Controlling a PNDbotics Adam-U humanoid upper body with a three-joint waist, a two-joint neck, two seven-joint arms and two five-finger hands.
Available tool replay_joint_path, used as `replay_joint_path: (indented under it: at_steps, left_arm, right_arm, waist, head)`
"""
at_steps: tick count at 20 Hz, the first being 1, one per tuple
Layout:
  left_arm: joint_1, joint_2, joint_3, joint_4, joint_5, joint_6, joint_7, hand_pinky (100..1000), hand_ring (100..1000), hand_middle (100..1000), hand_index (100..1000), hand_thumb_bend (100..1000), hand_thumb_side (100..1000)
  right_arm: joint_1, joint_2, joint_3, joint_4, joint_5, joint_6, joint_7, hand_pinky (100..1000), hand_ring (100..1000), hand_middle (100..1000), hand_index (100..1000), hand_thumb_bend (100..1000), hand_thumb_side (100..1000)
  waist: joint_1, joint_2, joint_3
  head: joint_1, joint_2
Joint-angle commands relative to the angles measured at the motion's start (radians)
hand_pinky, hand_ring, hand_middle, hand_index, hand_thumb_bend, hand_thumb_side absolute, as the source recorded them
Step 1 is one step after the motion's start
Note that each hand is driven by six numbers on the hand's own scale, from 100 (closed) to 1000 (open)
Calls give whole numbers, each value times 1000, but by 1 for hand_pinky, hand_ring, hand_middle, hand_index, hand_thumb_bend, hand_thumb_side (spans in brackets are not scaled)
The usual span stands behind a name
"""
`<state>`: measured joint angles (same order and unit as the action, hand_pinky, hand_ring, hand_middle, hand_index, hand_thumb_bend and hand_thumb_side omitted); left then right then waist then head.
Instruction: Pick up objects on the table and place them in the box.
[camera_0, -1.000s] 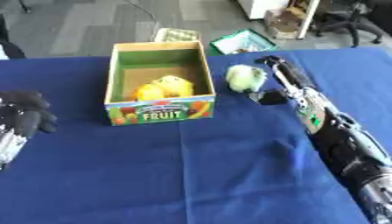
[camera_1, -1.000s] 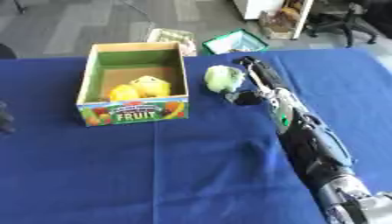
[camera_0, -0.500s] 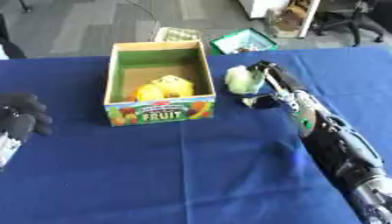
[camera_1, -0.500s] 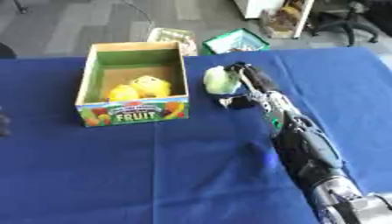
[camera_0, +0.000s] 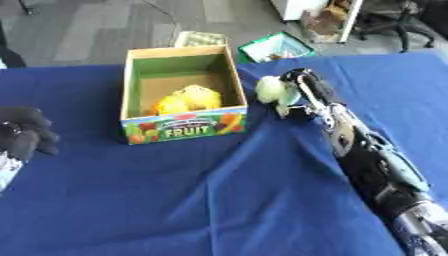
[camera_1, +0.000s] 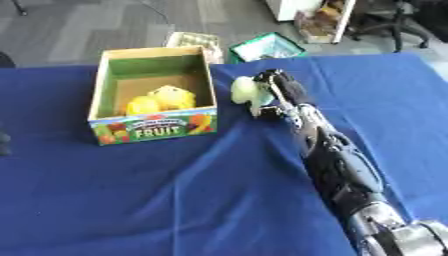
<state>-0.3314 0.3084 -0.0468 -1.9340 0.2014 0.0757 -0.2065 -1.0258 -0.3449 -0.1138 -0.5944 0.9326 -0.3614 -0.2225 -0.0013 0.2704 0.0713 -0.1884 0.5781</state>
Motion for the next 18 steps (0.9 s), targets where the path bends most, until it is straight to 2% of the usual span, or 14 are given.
replay_joint_path:
  at_steps: [1,6,8,14,18]
  left_arm:
    - [-11,19,1,-20,6,1,0,571,621,610,729,360,376]
    - [-9,21,2,-19,10,1,0,572,621,610,730,361,371]
    - [-8,21,2,-18,11,2,0,572,622,610,730,361,370]
    - [-6,22,2,-18,13,3,1,571,622,610,730,363,368]
    - [-7,21,2,-18,13,4,1,571,622,610,729,364,369]
  right_arm:
    - [-24,-20,-9,-51,-119,6,40,435,459,276,424,100,100]
    - [-26,-26,-6,-92,-327,48,180,443,462,274,422,100,100]
    - [-25,-29,-2,-106,-383,64,219,443,462,270,419,100,100]
    - [-21,-32,2,-124,-463,96,253,441,460,262,411,100,100]
    - [-30,-25,19,-168,-500,85,274,440,459,261,411,100,100]
  waist:
    - [-1,-29,-5]
    - [-7,-43,-11]
    - [-10,-48,-12]
    - [-16,-54,-13]
    - [-19,-54,-13]
  head:
    - [-2,-2]
    - [-4,4]
    - [-4,6]
    - [-6,9]
    - [-6,9]
